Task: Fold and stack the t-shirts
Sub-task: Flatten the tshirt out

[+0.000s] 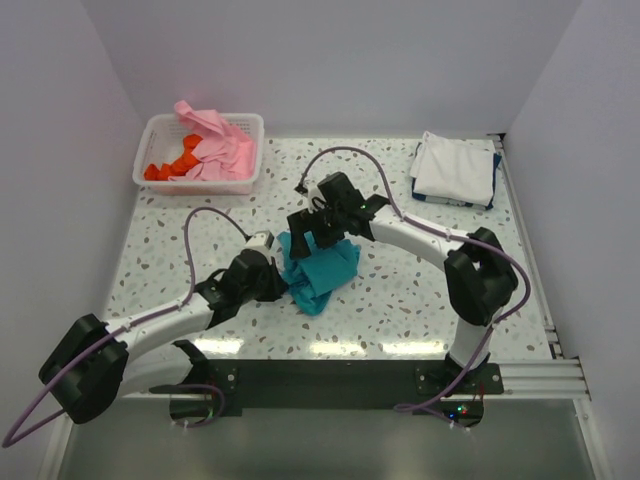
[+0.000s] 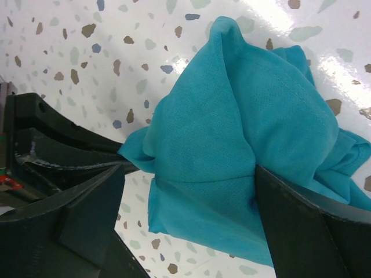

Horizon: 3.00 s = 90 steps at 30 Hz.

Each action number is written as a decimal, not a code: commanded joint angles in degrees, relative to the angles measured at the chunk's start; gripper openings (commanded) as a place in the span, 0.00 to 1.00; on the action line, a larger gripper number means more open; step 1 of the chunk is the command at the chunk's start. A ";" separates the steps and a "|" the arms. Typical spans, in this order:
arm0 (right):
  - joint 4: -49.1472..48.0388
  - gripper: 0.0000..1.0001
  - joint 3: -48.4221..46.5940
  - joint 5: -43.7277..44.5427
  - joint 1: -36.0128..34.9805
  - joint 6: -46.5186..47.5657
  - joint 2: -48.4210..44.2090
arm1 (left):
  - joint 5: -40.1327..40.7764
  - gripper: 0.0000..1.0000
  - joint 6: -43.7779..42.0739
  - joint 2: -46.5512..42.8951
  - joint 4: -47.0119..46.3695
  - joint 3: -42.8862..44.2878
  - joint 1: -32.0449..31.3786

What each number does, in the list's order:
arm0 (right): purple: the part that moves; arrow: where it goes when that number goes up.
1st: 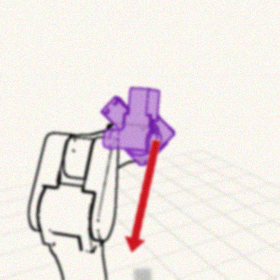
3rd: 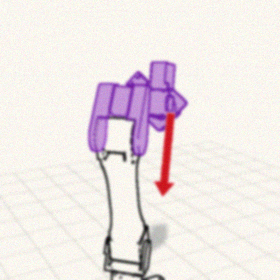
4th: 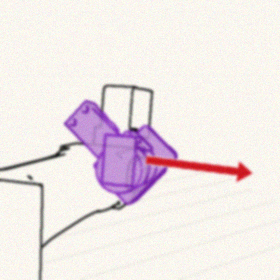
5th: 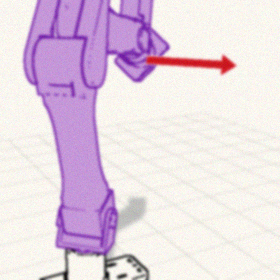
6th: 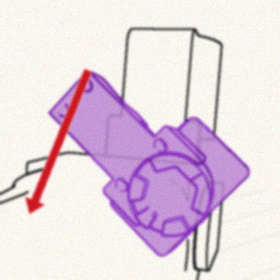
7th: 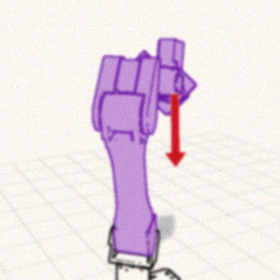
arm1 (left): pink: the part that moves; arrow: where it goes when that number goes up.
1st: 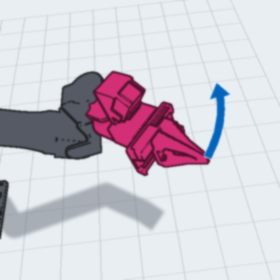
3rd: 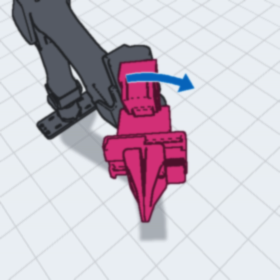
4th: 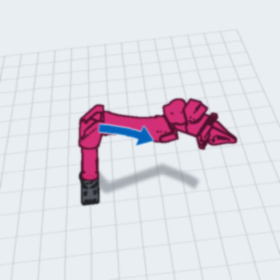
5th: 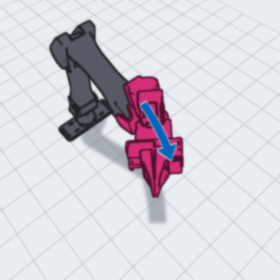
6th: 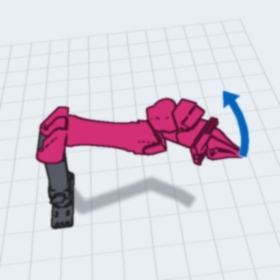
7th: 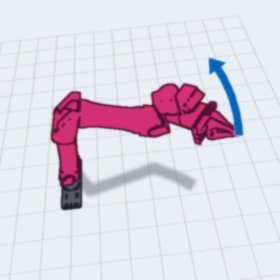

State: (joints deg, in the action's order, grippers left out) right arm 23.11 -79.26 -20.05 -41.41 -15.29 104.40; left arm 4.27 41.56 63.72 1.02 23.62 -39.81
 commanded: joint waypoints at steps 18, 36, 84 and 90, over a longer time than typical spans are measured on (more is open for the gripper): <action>3.51 0.46 0.25 6.42 -5.00 3.25 0.37 | 2.05 0.00 1.68 -0.88 1.88 0.03 0.09; 4.48 0.00 6.23 35.86 -5.44 -0.79 -22.11 | 18.65 0.00 1.15 -7.29 17.61 12.22 0.09; 21.11 0.00 -23.32 32.39 -3.33 4.39 -59.41 | 20.36 0.00 -4.04 -32.62 26.74 55.14 0.09; 10.57 0.00 -9.43 60.98 -3.33 8.25 -50.46 | 48.33 0.00 7.90 -17.08 42.38 46.09 0.08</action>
State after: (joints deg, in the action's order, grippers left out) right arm 40.29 -93.93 23.68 -44.66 -10.44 46.02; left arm 33.82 41.67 36.47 30.55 74.74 -39.81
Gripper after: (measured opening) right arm 0.038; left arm 0.035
